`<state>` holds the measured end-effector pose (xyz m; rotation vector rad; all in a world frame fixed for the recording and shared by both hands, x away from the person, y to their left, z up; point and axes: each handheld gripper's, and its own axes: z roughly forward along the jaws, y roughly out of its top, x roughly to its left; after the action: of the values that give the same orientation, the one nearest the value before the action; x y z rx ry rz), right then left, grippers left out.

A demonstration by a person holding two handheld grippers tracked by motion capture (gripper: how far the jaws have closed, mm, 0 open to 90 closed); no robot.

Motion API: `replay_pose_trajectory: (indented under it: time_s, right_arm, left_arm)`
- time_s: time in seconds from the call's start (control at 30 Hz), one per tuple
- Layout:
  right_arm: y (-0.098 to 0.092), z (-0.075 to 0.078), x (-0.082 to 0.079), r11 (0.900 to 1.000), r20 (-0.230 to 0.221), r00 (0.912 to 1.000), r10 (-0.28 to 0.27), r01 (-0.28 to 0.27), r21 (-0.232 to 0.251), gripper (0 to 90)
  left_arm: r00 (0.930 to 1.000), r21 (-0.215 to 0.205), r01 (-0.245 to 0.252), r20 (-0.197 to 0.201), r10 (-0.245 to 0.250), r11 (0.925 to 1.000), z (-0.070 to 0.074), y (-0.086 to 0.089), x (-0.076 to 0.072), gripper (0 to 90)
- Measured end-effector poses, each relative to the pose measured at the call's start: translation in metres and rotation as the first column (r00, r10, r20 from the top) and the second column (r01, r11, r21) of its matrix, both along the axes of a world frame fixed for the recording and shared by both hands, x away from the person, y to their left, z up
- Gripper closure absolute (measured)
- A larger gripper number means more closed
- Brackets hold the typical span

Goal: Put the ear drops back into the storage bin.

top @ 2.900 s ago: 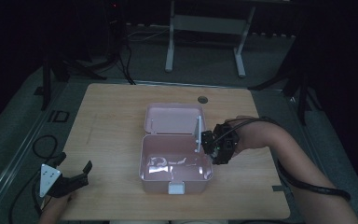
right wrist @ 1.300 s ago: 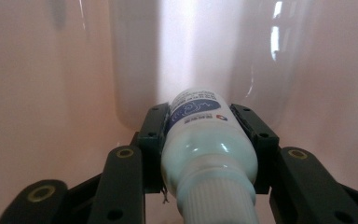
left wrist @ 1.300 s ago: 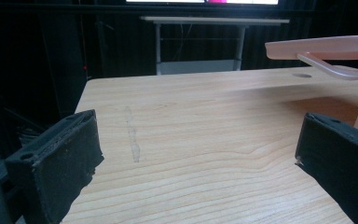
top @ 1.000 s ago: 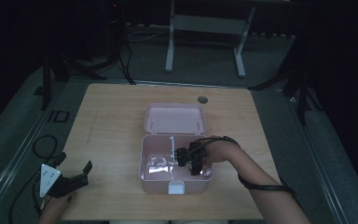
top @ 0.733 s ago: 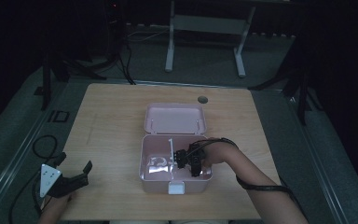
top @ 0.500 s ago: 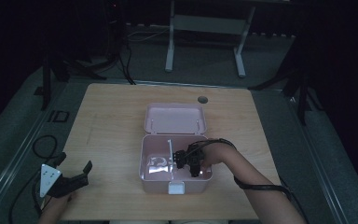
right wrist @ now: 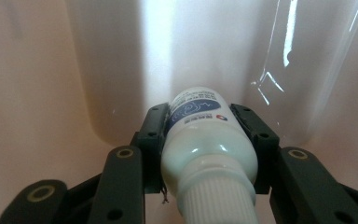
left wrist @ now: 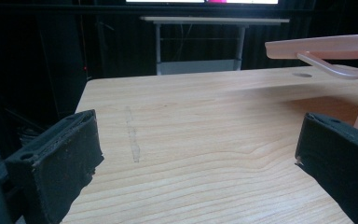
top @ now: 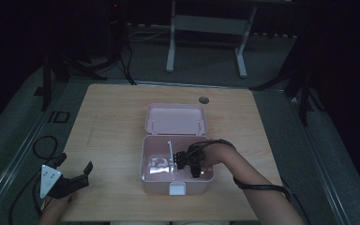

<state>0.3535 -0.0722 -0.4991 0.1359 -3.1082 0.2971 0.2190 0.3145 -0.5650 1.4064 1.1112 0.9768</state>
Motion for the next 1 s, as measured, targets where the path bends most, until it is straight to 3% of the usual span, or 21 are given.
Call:
replay_pose_trajectory:
  time_s: [0.6,1.0]
  right_arm:
    - [0.000,0.001,0.000,1.000,-0.012,0.9999,-0.008,0.008,0.000,57.3]
    - [-0.004,0.035,-0.001,0.998,0.019,0.9998,-0.008,0.007,0.068,52.2]
  left_arm:
    - [1.0000,0.000,0.001,0.000,-0.001,1.0000,0.000,0.000,0.000,0.4]
    - [1.0000,-0.002,-0.001,-0.001,0.001,1.0000,0.000,0.000,0.000,0.4]
